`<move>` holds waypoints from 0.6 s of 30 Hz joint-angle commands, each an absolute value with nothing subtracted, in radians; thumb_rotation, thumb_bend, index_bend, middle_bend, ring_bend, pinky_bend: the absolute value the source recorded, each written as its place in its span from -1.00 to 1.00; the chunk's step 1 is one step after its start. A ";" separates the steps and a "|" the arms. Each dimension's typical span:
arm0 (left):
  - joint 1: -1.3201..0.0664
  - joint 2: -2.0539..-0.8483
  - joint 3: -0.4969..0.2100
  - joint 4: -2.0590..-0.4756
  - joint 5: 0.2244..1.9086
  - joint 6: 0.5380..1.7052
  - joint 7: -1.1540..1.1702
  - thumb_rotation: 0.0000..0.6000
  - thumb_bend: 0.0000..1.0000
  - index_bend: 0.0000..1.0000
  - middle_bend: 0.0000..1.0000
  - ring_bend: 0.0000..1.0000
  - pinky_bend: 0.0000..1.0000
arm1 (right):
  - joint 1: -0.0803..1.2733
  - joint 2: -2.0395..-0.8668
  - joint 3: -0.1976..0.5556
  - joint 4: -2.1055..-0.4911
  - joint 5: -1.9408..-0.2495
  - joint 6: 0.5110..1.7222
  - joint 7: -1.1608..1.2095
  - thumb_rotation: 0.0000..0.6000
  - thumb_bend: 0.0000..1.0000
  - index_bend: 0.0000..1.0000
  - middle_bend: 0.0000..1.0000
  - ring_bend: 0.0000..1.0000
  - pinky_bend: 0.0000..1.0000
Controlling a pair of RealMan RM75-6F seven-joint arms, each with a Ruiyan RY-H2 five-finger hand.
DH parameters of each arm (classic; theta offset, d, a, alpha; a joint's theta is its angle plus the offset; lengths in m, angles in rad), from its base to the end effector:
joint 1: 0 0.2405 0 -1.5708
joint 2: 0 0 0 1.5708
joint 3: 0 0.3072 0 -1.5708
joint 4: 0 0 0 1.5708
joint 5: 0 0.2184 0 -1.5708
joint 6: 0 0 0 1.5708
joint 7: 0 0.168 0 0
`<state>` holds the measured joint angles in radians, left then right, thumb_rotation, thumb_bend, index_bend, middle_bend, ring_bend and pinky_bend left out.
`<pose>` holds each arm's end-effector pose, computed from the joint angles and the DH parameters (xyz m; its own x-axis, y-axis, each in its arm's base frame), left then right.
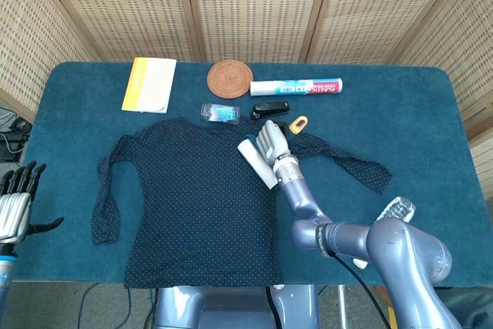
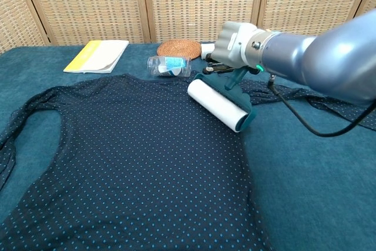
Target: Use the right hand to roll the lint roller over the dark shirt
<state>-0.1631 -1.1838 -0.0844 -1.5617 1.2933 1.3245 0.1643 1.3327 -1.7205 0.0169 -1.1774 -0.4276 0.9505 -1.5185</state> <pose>-0.3859 0.2439 0.1475 0.4864 0.1171 0.8658 0.8606 0.1069 -0.4980 -0.0590 -0.5011 -0.0810 0.9873 0.1545 -0.0366 0.0922 -0.3702 0.9244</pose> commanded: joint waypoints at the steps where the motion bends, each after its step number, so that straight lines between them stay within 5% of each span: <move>1: -0.164 -1.184 -0.084 -1.561 1.294 1.325 0.165 1.00 -1.00 -1.00 -1.00 -1.00 -1.00 | 1.340 -1.739 0.004 -1.226 -0.448 0.978 -1.544 1.00 0.34 0.56 1.00 1.00 1.00; 18: -0.167 -1.190 -0.077 -1.559 1.295 1.322 0.177 1.00 -1.00 -1.00 -1.00 -1.00 -1.00 | 1.373 -1.777 -0.022 -1.469 -0.518 1.029 -1.586 1.00 0.34 0.57 1.00 1.00 1.00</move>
